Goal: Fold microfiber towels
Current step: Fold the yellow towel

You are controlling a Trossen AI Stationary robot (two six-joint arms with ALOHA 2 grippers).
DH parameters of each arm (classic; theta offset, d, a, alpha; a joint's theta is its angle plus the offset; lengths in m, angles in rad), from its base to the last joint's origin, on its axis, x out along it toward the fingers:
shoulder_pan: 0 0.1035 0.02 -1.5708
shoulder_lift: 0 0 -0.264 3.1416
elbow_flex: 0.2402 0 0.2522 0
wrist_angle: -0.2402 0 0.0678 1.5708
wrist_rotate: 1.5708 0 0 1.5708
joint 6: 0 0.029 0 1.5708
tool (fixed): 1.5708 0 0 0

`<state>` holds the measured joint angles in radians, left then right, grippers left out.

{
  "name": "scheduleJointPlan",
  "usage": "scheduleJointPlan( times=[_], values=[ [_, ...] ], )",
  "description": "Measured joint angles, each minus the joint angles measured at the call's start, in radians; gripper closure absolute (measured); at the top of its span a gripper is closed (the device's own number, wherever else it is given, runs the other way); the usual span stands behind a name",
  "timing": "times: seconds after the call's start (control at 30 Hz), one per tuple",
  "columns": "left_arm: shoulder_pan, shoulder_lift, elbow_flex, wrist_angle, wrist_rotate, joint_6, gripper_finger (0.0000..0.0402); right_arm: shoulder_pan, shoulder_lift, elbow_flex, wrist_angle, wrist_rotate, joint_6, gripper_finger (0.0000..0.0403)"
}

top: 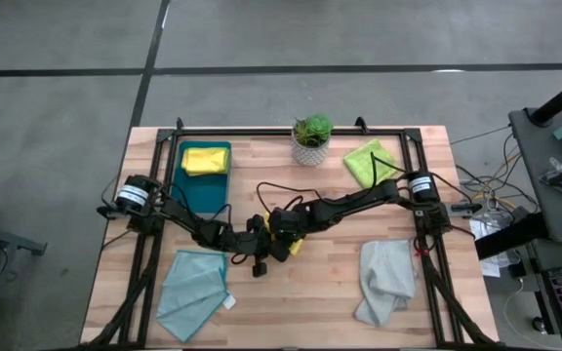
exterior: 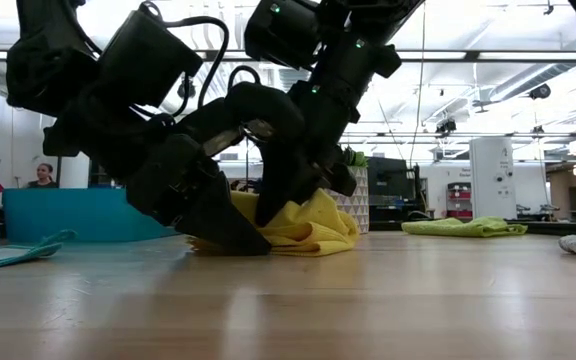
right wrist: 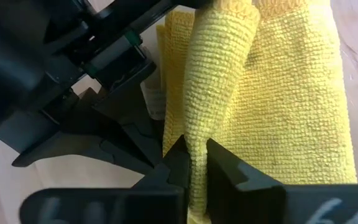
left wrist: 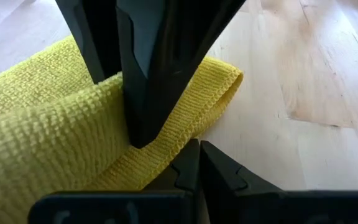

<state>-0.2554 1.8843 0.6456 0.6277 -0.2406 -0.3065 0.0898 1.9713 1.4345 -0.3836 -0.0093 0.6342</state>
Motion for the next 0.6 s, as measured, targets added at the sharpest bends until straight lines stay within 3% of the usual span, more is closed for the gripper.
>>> scheduleJointPlan(
  times=[0.33, 0.6],
  values=[
    [0.0, 0.0, 0.0, -0.002, 0.0, -0.001, 0.04, 0.002, 0.0, 0.018, 0.0, -0.021, -0.029, 0.0281],
    [0.0, 0.0, 0.0, -0.003, 0.0, -0.001, 0.04, 0.0, -0.026, 0.068, -0.103, -0.025, -0.11, 0.0242]
  ],
)
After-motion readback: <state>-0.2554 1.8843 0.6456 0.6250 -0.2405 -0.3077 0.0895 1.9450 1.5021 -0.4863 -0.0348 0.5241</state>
